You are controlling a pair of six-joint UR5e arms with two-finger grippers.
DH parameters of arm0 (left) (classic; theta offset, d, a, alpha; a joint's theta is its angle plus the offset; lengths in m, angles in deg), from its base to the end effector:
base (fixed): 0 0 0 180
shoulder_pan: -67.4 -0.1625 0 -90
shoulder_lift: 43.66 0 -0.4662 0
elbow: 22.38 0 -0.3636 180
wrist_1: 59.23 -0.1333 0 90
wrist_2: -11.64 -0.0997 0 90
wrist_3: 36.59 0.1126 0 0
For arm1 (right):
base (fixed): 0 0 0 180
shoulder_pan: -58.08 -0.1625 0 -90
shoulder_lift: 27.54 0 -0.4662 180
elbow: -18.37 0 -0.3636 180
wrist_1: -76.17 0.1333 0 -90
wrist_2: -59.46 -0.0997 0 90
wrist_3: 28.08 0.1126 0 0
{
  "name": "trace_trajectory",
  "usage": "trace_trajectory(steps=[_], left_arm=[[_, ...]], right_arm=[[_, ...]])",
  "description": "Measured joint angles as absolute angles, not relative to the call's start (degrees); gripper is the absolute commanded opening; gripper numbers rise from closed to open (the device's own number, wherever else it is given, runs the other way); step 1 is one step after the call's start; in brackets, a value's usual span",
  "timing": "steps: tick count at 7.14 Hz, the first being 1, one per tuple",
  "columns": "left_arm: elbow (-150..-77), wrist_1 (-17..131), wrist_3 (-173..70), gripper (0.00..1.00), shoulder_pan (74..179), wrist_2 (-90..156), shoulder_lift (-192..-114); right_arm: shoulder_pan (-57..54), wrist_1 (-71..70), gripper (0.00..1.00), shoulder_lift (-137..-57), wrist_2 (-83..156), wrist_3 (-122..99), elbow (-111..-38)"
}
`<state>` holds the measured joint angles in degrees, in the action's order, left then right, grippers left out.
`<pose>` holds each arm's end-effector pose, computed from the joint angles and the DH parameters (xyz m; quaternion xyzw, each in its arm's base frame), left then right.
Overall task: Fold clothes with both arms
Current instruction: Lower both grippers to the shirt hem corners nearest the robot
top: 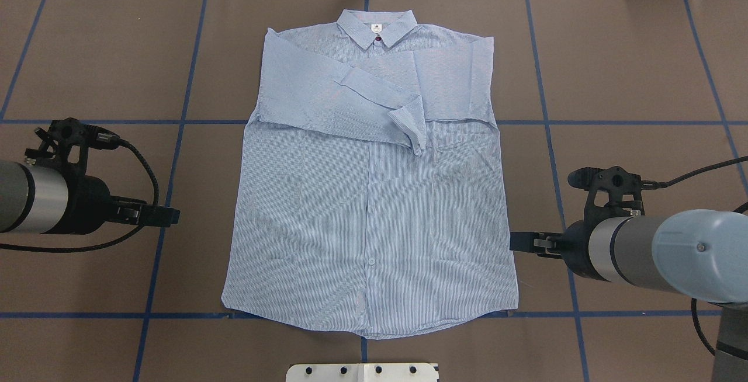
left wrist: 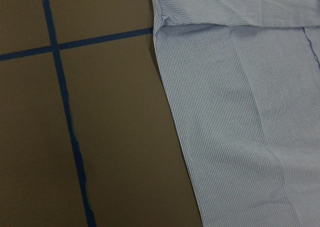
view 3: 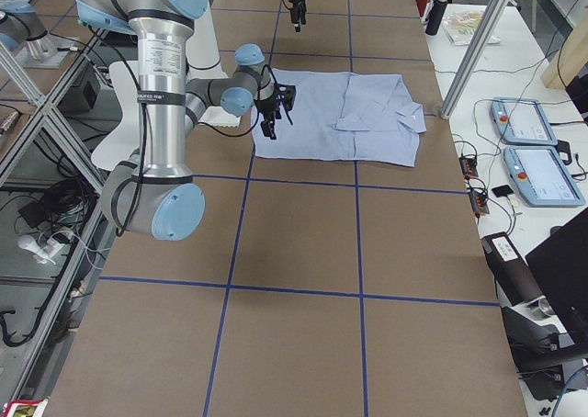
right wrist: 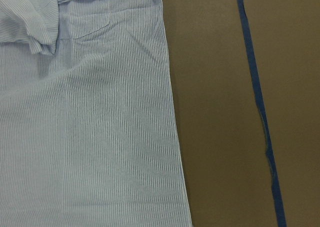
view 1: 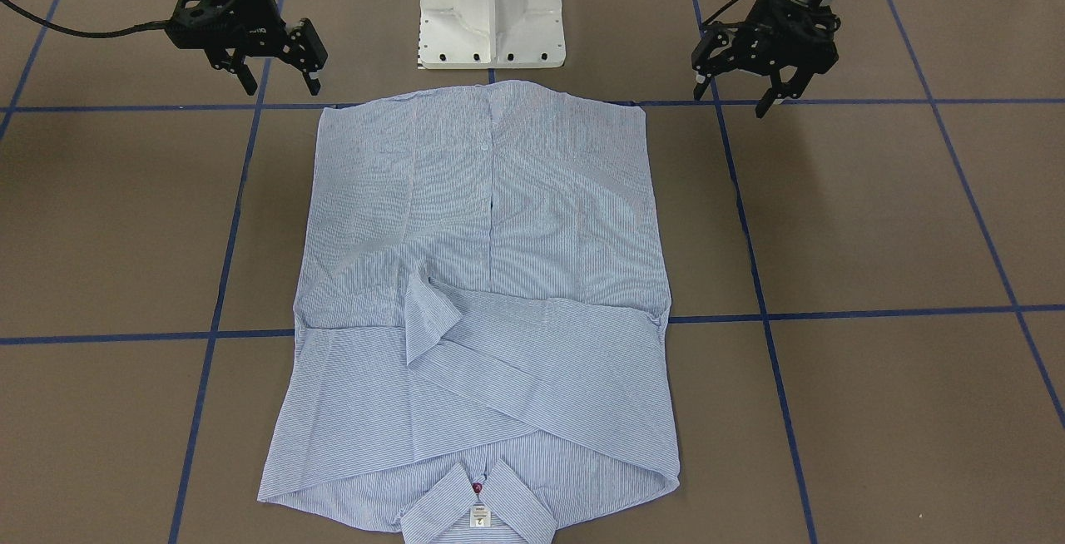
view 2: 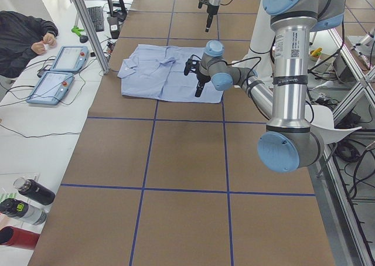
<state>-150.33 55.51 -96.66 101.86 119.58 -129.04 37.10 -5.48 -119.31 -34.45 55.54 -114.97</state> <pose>0.2822 -0.3132 0.3994 0.1401 0.4783 0.0415 0.8659 -0.3358 -0.2633 0.3833 0.0697 -0.4171 0.1009 0.9006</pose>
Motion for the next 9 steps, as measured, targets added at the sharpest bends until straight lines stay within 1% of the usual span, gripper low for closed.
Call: trace_trajectory(steps=[1, 2, 3, 5, 7, 9], left_arm=[[-149.9, 61.3, -99.4, 1.00, 101.0, 119.5, -125.9], [-148.9, 64.7, -102.1, 1.00, 99.2, 118.5, -124.5], [-147.3, 66.0, -105.1, 1.00, 96.2, 116.2, -125.0], [-143.8, 65.4, -108.8, 1.00, 91.6, 112.8, -128.7], [-142.9, 59.1, -110.0, 1.00, 89.3, 110.9, -132.6], [-142.8, 55.3, -112.3, 0.99, 87.0, 109.3, -135.1]], right_arm=[[37.6, -5.5, 1.00, -119.4, -34.1, 56.0, -115.0], [37.8, -5.5, 1.00, -119.4, -33.9, 56.1, -115.0], [37.8, -5.5, 1.00, -119.5, -33.9, 56.2, -115.0], [37.9, -5.5, 1.00, -119.6, -33.9, 56.2, -115.1], [38.0, -5.0, 1.00, -120.0, -33.9, 56.2, -115.1], [38.2, 0.6, 1.00, -124.2, -33.9, 56.1, -115.1]])
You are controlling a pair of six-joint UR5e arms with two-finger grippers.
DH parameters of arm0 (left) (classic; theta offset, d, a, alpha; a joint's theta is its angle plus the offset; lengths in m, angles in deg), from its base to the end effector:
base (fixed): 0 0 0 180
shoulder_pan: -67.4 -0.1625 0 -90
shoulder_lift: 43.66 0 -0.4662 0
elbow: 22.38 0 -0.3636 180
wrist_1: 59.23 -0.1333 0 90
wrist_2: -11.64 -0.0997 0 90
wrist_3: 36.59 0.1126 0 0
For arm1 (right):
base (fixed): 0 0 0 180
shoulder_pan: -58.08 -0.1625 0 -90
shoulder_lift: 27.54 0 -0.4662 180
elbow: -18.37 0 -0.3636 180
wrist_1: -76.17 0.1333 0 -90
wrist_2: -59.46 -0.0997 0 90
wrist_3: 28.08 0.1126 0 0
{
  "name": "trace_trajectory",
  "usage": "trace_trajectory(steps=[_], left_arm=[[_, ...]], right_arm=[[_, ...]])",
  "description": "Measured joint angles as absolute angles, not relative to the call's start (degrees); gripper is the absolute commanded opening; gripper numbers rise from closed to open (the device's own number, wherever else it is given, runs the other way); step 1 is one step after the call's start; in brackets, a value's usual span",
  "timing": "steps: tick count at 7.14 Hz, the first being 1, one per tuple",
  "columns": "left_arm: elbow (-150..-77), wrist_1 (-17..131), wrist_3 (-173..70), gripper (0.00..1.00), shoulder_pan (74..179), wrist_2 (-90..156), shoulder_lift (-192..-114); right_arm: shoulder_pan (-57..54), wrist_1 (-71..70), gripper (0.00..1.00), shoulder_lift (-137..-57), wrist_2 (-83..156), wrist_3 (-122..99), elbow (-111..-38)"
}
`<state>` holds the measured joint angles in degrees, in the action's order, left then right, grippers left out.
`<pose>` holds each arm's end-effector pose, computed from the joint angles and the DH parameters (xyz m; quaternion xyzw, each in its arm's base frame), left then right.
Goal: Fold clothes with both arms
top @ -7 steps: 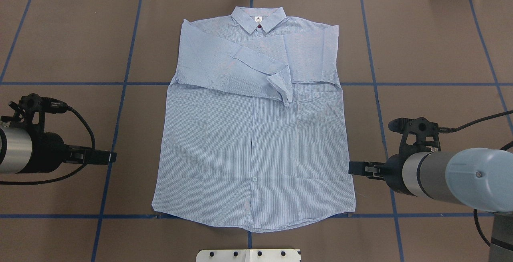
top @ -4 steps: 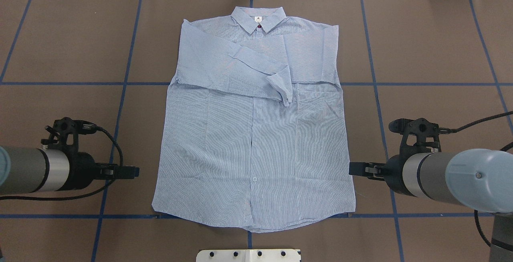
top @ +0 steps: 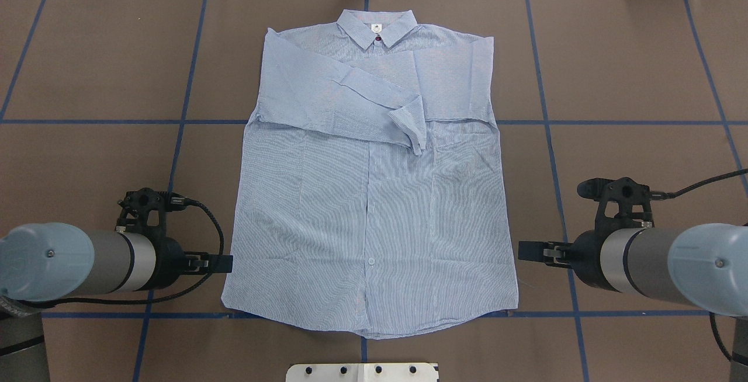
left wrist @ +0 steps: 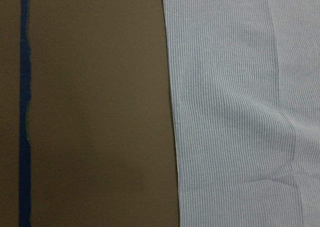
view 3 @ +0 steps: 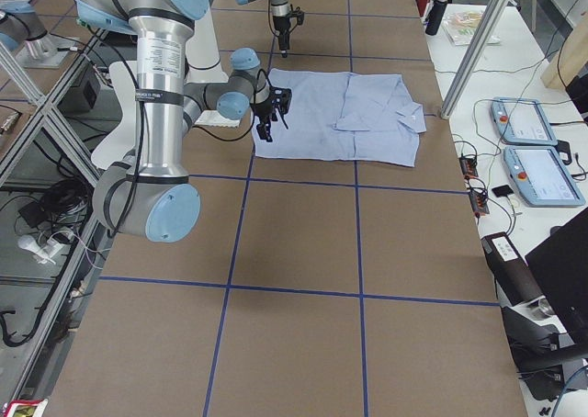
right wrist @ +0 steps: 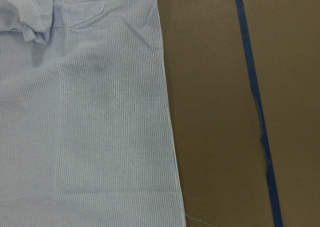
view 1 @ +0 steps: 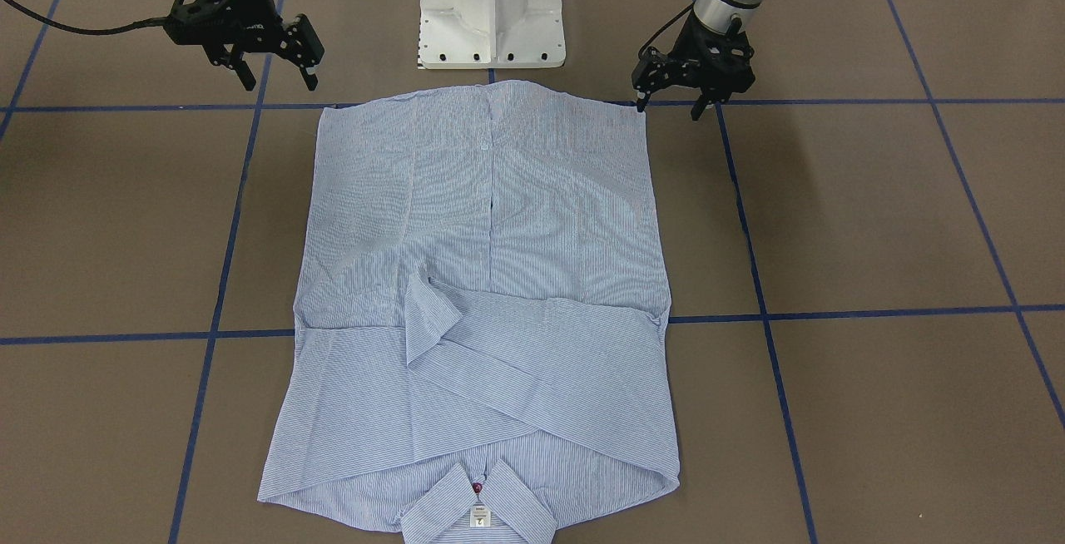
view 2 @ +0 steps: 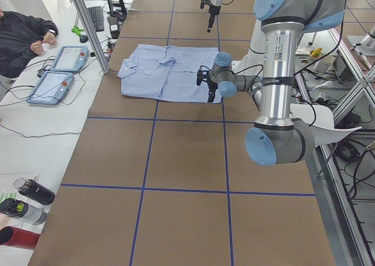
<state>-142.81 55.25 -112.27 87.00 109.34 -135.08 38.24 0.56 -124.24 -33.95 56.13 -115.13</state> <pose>0.4017 -0.2685 0.4156 0.0808 0.4677 -0.0089 0.8801 -0.3209 -0.2504 0.4005 0.0696 -0.4270 0.0975 0.8963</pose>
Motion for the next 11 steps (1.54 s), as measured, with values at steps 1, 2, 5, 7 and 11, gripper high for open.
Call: trace_trajectory(steps=[1, 2, 5, 7, 11], left_arm=[[-142.8, 54.7, -113.6, 0.99, 85.7, 108.3, -135.4], [-142.8, 53.8, -114.5, 0.99, 84.9, 107.6, -135.9], [-142.7, 45.3, -115.2, 0.99, 84.0, 107.1, -140.8], [-142.6, 43.8, -115.2, 0.99, 83.7, 107.0, -141.7], [-142.1, 44.3, -119.1, 0.99, 82.1, 104.5, -141.6]], right_arm=[[38.3, 3.5, 1.00, -126.7, -33.9, 56.1, -115.1], [38.3, 5.0, 1.00, -127.8, -33.9, 56.1, -115.1], [38.5, 5.8, 1.00, -128.5, -33.9, 56.1, -115.1], [38.5, 5.8, 1.00, -128.5, -33.9, 56.1, -115.1], [38.6, 5.9, 1.00, -128.4, -33.9, 56.1, -115.0]])
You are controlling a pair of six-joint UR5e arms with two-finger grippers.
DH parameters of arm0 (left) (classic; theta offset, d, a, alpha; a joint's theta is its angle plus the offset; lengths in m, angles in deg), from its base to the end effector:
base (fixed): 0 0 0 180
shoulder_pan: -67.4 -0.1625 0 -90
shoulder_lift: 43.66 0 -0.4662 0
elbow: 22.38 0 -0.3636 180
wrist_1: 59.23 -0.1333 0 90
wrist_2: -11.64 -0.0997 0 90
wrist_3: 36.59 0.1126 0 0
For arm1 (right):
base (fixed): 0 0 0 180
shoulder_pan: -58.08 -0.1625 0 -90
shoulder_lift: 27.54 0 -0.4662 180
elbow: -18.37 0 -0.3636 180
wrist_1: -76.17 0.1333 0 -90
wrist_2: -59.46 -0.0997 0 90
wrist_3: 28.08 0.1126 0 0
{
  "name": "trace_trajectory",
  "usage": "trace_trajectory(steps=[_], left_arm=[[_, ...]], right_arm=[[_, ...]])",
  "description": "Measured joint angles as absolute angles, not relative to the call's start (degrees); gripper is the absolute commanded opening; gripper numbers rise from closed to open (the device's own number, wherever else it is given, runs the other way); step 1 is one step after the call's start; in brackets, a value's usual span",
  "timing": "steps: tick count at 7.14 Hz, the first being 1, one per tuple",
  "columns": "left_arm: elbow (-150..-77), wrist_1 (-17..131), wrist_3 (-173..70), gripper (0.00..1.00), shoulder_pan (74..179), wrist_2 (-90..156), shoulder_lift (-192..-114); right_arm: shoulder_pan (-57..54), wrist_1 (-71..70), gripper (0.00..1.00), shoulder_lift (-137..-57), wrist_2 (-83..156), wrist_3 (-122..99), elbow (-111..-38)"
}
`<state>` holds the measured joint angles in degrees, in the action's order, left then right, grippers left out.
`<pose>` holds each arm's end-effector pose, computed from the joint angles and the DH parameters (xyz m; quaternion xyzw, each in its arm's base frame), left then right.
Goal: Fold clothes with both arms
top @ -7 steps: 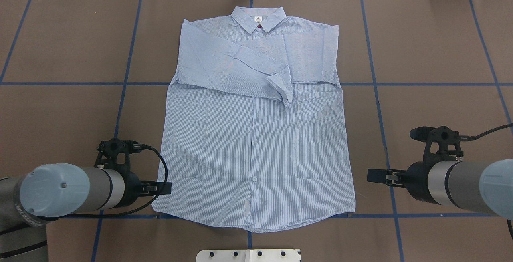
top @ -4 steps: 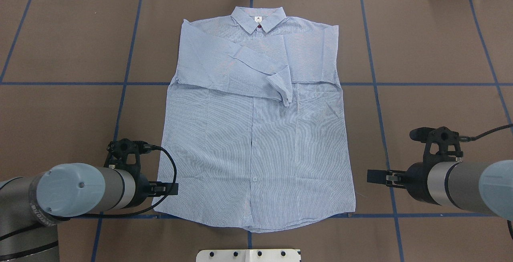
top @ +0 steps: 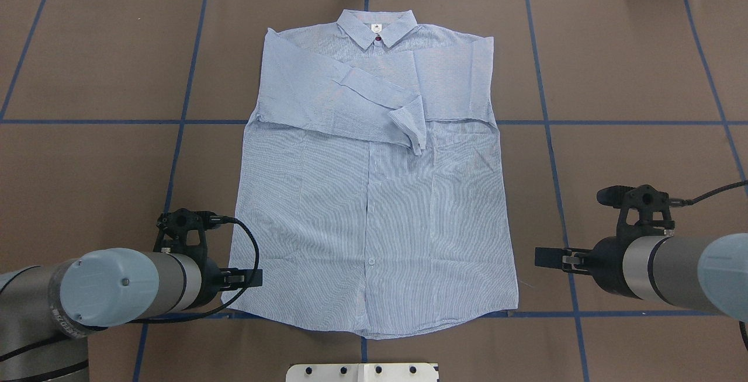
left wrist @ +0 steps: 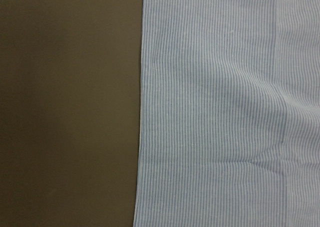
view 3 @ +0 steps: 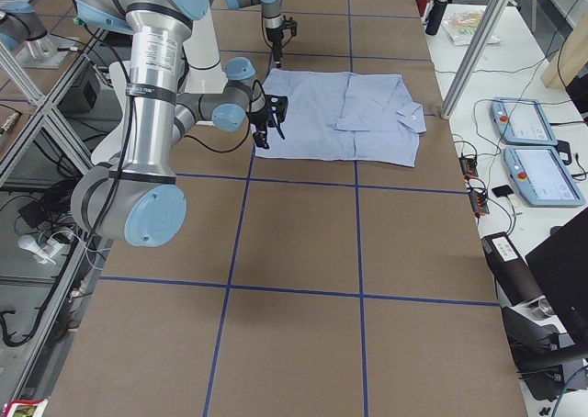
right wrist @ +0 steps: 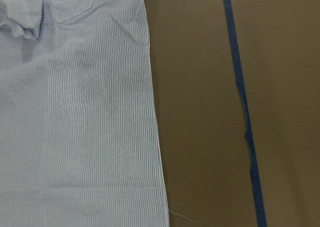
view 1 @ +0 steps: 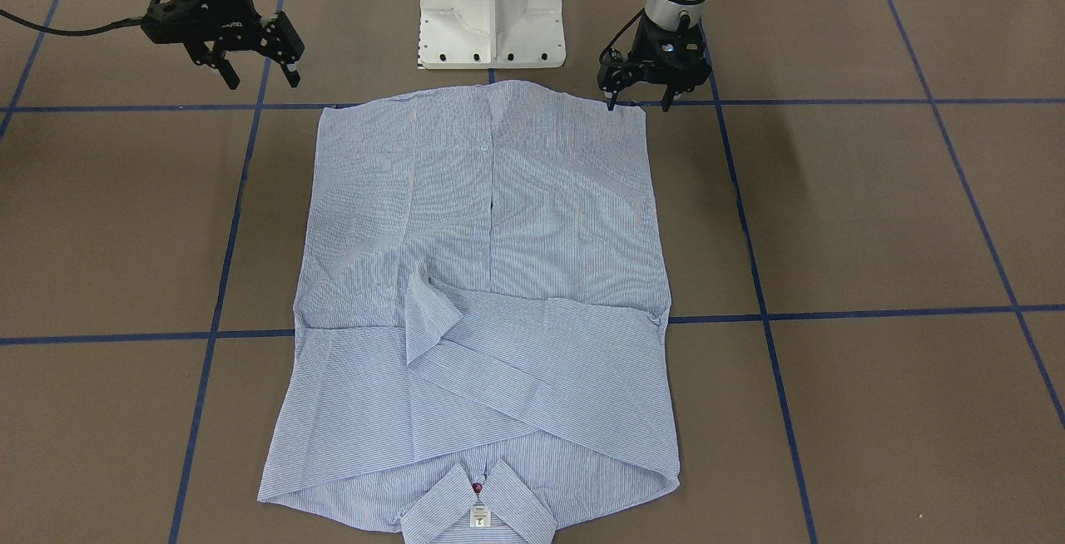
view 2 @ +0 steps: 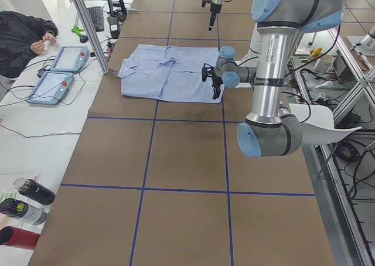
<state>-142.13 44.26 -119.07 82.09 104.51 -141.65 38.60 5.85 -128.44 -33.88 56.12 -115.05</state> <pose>0.4536 -0.2509 0.3943 0.0611 0.4284 -0.0456 0.9003 -0.3050 -0.2423 0.4149 0.0707 -0.4348 0.0942 0.8928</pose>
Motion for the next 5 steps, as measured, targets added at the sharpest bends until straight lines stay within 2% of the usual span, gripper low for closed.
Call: trace_trajectory(steps=[3, 4, 5], left_arm=[[-140.5, 46.5, -120.1, 0.99, 81.0, 103.8, -141.7], [-139.8, 46.9, -120.1, 0.91, 80.5, 103.8, -141.8], [-139.2, 46.9, -120.2, 0.71, 80.0, 103.8, -141.8]], right_arm=[[38.6, 5.9, 1.00, -128.4, -33.8, 56.1, -115.0], [38.6, 5.9, 1.00, -128.4, -33.8, 56.1, -115.0], [38.6, 5.9, 1.00, -128.4, -33.8, 56.1, -115.0]])
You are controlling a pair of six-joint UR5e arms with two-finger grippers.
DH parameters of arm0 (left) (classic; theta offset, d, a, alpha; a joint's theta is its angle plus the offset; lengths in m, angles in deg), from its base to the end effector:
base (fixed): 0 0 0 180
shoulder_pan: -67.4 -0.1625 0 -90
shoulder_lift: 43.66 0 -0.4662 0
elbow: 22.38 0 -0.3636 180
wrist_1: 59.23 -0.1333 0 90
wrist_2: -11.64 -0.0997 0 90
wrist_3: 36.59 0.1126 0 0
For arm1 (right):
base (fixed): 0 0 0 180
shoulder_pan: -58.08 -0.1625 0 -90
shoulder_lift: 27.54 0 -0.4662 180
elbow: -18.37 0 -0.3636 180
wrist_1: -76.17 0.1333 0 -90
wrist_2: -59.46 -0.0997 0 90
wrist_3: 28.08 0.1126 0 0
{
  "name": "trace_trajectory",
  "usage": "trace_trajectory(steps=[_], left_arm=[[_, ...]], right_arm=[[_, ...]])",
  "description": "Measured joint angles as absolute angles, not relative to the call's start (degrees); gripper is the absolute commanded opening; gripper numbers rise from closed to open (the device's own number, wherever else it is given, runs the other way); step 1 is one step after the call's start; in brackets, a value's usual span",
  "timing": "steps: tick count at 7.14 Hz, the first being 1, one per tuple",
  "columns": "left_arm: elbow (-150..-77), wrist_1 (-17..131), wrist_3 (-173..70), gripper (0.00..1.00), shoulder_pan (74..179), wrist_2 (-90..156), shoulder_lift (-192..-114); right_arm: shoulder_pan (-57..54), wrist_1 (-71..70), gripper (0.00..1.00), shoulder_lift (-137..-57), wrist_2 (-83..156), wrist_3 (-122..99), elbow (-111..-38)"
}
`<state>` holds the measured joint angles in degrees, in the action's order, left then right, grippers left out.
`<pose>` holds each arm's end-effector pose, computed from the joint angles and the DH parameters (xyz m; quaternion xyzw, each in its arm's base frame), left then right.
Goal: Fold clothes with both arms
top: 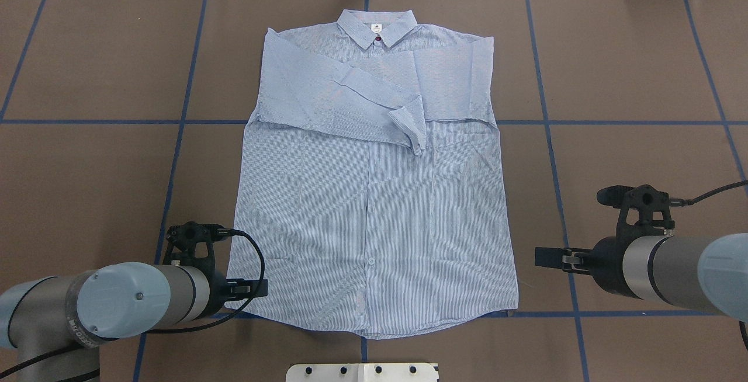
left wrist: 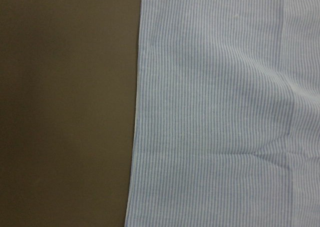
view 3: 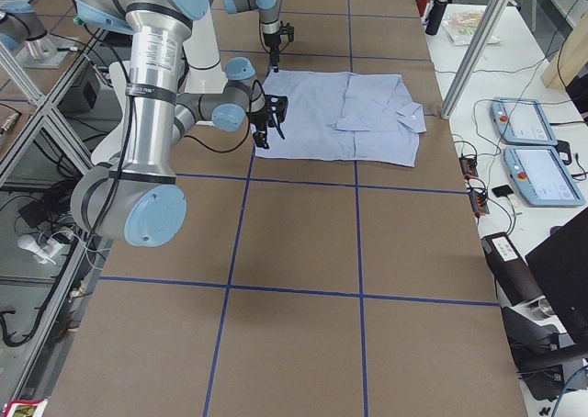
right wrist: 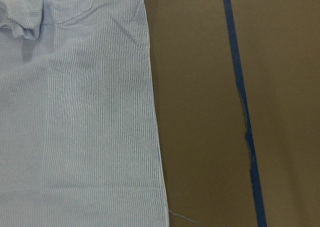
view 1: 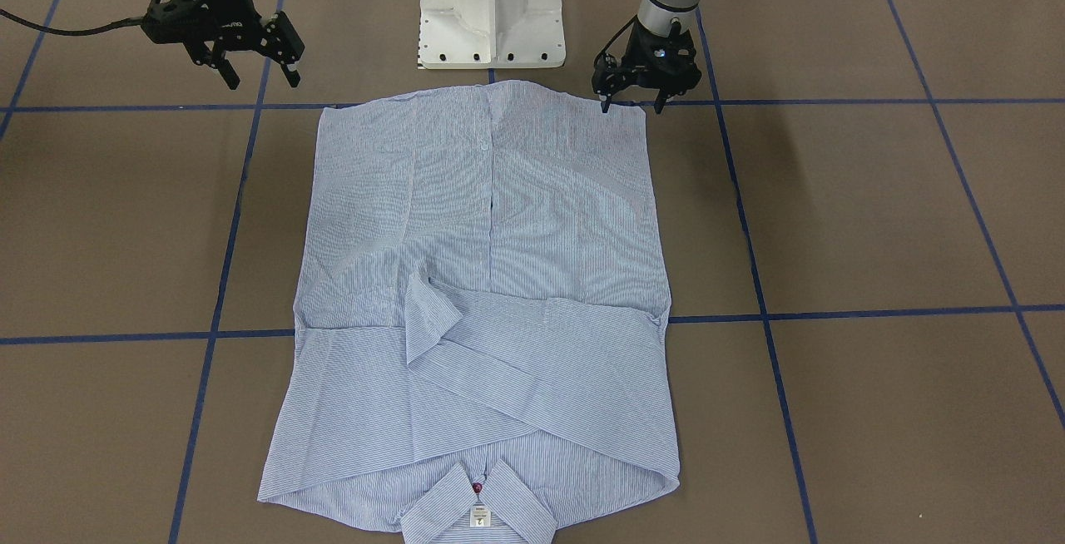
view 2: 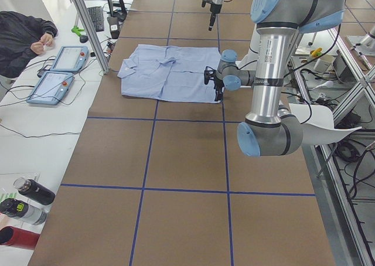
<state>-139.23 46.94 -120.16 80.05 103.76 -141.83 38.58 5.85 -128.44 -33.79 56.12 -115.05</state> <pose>0.4734 -0.2386 0.4081 0.0551 0.4287 -0.0409 0.9008 -0.3049 -0.2426 0.4149 0.0715 -0.4347 0.0947 0.8927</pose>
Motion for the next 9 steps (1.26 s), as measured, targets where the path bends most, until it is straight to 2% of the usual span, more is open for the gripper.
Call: trace_trajectory(steps=[1, 2, 9], left_arm=[[-139.0, 46.9, -120.2, 0.62, 79.8, 103.8, -141.8], [-138.9, 46.9, -120.2, 0.60, 79.8, 103.8, -141.8], [-138.6, 46.8, -119.6, 0.55, 79.7, 104.6, -141.2]], right_arm=[[38.6, 5.9, 1.00, -128.4, -33.8, 56.1, -115.0], [38.6, 5.9, 1.00, -128.4, -33.8, 56.1, -115.0], [38.6, 5.9, 1.00, -128.4, -33.8, 56.1, -115.1]])
